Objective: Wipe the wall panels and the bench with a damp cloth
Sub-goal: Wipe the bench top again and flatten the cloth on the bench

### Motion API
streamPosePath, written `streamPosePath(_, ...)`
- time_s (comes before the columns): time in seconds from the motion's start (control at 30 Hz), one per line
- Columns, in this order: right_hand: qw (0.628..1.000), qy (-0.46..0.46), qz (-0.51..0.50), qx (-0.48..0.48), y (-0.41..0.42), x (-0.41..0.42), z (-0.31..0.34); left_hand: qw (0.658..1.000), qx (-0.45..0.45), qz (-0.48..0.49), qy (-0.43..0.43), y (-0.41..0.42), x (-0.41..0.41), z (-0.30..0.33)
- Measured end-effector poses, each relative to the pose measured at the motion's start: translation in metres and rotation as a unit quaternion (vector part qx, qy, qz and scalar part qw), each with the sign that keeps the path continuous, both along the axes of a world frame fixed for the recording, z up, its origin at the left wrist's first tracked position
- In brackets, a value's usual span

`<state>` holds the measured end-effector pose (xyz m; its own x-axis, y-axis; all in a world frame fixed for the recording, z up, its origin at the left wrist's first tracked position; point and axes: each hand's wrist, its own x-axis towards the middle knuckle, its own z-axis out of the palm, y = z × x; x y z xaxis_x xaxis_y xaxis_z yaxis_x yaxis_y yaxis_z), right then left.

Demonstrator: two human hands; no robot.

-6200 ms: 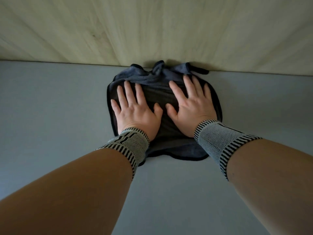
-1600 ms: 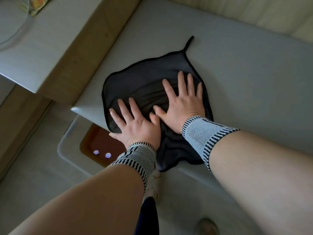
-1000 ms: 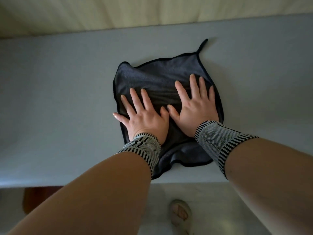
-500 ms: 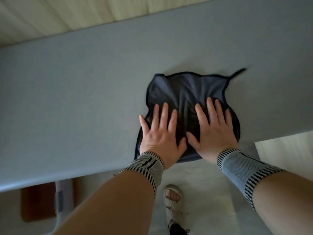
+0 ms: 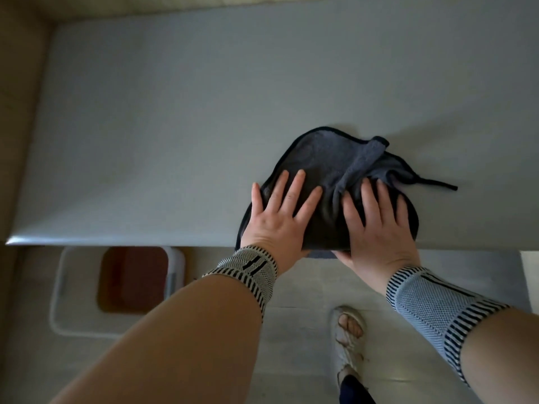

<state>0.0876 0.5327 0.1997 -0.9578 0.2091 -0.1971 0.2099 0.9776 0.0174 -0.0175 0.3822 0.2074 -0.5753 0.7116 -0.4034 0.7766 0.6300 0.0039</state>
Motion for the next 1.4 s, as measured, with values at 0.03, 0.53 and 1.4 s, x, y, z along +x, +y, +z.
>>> streamPosePath(0.03, 1.000, 0.002, 0.004, 0.001, -0.015, -0.009, -0.001, 1.000, 0.003, 0.009, 0.006, -0.017, -0.007, -0.001)
streamPosePath(0.53, 0.997, 0.034, 0.072, 0.015, -0.342, -0.188, -0.017, 0.975, -0.029, 0.209, 0.069, -0.356, -0.149, -0.005)
streamPosePath(1.4, 0.995, 0.049, 0.034, -0.079, -0.349, -0.162, 0.011, 0.976, 0.045, 0.186, 0.105, -0.402, -0.123, 0.021)
